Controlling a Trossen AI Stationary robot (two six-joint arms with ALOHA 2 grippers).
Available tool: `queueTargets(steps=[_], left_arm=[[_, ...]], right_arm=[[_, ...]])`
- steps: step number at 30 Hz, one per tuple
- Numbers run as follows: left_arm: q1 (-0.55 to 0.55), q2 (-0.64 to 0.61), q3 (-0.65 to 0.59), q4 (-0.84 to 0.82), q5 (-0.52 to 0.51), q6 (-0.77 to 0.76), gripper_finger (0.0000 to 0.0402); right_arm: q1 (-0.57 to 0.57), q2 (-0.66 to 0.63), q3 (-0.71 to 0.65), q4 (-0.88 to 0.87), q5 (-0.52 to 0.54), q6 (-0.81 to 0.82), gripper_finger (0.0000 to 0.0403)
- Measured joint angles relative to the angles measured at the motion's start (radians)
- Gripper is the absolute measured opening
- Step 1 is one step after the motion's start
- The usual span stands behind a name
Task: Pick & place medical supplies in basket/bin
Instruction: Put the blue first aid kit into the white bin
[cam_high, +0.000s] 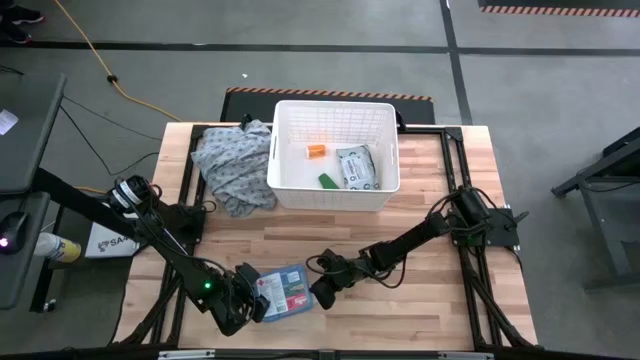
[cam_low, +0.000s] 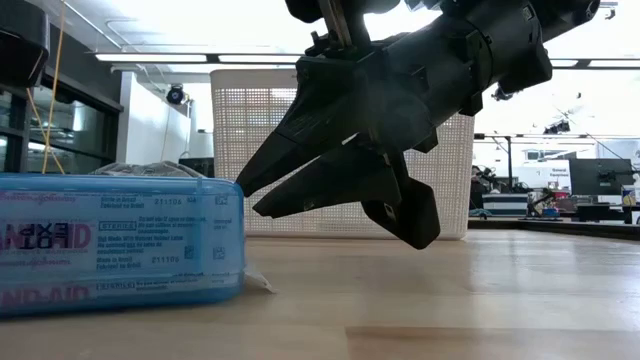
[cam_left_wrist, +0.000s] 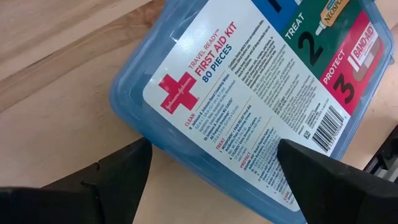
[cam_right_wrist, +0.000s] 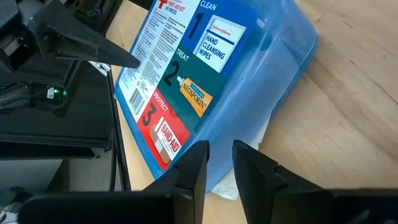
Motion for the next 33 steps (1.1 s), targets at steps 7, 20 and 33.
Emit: queueTargets(steps=[7, 20, 33], left_arm=[[0.0, 0.002, -0.001, 0.006, -0.011, 0.003, 0.0381], [0.022, 0.003, -0.002, 0.023, -0.01, 0.05, 0.0381], [0.089, 0.006, -0.003, 0.073, -0.003, 0.146, 0.0381]], right_arm=[[-0.001, 0.0, 0.0, 0.006, 0.0, -0.018, 0.0071], [-0.004, 0.0, -0.002, 0.054, -0.016, -0.043, 0.0071], [-0.016, 0.0, 0.008, 0.109, -0.059, -0.068, 0.0071]])
